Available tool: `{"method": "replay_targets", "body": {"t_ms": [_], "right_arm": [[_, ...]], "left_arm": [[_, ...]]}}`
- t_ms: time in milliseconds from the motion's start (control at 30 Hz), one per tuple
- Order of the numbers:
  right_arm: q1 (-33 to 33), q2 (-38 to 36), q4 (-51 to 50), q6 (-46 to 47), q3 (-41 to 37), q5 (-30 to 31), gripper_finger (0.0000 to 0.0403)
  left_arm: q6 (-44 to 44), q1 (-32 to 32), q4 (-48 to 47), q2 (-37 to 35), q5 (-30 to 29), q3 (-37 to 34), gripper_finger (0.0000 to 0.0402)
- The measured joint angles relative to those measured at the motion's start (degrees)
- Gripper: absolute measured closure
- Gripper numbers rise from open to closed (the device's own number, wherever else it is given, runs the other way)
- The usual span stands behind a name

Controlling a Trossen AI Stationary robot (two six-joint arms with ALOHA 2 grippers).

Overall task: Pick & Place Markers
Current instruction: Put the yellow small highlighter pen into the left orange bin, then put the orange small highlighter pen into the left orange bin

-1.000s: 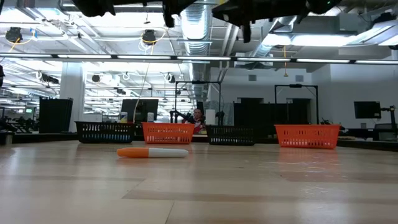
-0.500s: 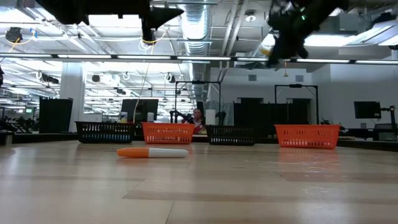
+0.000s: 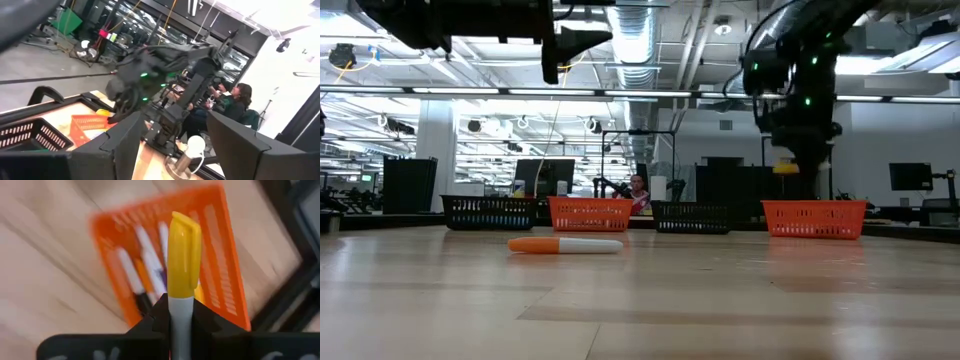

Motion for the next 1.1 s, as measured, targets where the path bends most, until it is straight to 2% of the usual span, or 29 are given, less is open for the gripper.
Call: {"method": "replay_targets", "body": {"t_ms": [133, 333, 533, 833, 967, 1100], "right_arm": [[-1.74, 4.69, -1.97, 0.23, 0.0, 0.87, 0.0371], [-2.91, 9.6, -1.31, 0.21, 0.0, 0.62, 0.038], [-3.32, 11.94, -1.28, -1.59, 0.0, 0.51, 0.0332], [-3.79, 11.24, 0.01, -1.87, 0.02, 0.54, 0.0277], [-3.87, 8.96, 0.33, -2.2, 0.02, 1.06, 0.027], [-3.85, 3.64, 0.23, -1.04, 0.02, 1.28, 0.0275]], "left_arm": [[0.01, -0.85, 0.0, 0.0, 0.0, 0.0, 0.0178], [0.02, -1.09, 0.0, -0.02, 0.02, 0.0, 0.018], [0.02, -1.09, 0.0, 0.0, 0.04, 0.0, 0.018], [0.07, -1.09, -0.01, 0.0, 0.04, 0.0, 0.018], [0.71, -1.09, -0.02, 0.0, 0.04, 0.0, 0.018], [2.42, -1.09, -0.02, 0.0, 0.96, 0.0, 0.018]]}}
